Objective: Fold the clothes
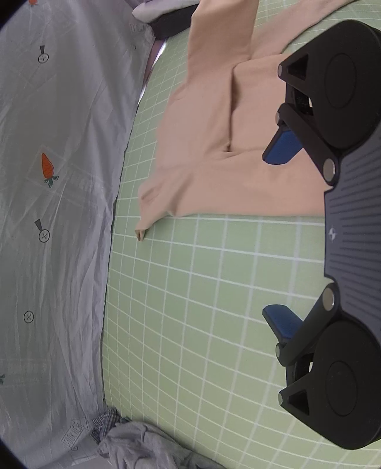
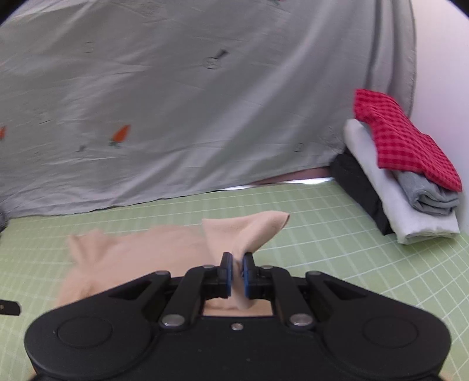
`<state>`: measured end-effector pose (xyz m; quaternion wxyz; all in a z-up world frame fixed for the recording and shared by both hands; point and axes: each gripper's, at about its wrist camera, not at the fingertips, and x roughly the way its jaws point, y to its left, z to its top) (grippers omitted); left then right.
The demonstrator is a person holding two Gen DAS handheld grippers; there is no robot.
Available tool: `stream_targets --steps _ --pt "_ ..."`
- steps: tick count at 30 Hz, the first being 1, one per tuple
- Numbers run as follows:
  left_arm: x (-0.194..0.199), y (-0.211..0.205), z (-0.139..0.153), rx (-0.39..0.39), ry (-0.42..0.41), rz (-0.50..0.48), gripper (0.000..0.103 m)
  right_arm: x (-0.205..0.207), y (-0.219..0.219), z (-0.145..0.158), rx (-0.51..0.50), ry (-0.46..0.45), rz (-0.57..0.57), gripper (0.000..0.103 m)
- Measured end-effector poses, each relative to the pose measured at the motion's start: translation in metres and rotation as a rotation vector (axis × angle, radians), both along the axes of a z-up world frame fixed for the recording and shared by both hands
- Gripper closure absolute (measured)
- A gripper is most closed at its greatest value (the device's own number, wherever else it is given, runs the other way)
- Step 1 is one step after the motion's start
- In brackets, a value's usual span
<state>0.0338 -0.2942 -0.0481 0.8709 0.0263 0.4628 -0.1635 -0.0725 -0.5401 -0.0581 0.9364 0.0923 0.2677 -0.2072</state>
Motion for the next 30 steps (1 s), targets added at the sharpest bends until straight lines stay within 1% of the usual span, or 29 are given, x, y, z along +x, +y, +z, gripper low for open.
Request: stream_targets --steps 4,9,12,15,19,27,30 --pt "-0.030 0.023 0.006 0.015 -0.006 -0.032 0.002 -0.014 0.048 0.000 -0.002 0.007 0.073 0.095" --pt "-0.060 0.058 0.007 0.041 0.007 -0.056 0.002 -0.031 0.100 -0.004 0.015 0.015 0.127 0.095" --pt "-0.071 0.078 0.006 0.062 0.012 -0.058 0.002 -0.040 0.125 -0.008 0.027 0.022 0.150 0.095" --pt "-0.078 0.096 0.005 0.065 0.024 -0.050 0.002 -0.048 0.149 -0.012 0.039 0.030 0.172 0.095" --pt "-0.083 0.110 0.003 0.069 0.034 -0.064 0.002 -0.059 0.181 -0.017 0.053 0.045 0.205 0.095" --pt "-0.093 0.126 -0.001 0.081 0.050 -0.099 0.002 -0.067 0.218 -0.042 0.077 0.137 0.263 0.095" --pt "-0.095 0.129 -0.004 0.091 0.061 -0.106 0.002 -0.068 0.221 -0.053 0.102 0.173 0.255 0.095"
